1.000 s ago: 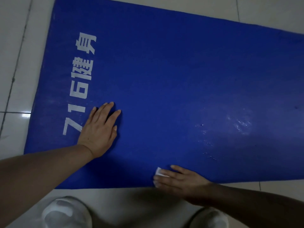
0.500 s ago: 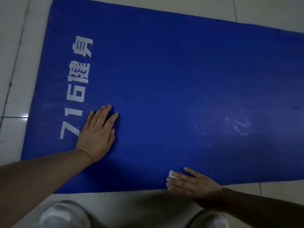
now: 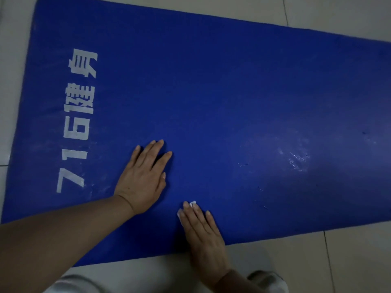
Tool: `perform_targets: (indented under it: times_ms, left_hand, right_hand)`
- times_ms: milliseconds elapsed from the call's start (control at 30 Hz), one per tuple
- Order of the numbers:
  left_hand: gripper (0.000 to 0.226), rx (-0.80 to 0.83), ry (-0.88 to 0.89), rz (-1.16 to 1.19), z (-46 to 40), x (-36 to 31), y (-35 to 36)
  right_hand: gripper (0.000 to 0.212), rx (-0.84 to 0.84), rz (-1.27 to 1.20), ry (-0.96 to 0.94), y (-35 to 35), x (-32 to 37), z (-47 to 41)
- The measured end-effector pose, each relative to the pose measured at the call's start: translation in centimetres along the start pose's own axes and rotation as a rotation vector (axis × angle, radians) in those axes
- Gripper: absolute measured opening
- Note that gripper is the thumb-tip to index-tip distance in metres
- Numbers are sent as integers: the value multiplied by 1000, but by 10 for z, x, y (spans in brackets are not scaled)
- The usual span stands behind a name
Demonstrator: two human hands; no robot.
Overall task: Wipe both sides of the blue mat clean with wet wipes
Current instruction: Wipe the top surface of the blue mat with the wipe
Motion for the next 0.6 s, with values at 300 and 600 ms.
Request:
perform_targets:
  times_ms: [300,600]
  left_hand:
    - [50,-39,8,68,2,4,-3]
    - [50,-44,-8,67,2,3,-5]
  right_hand:
    - [60,-246,67,623,-29,-88,4]
    - [60,-145,38,416,-10,-49,0]
Point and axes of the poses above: each hand's wrist, its own z-axis away from the middle knuckle, its own y-axis out of the palm, x = y × z, the point moved 6 cm from there along -z, towards the middle knuckle, and after that the axes turned 2 degrees about -y, right-handed, at the moved point
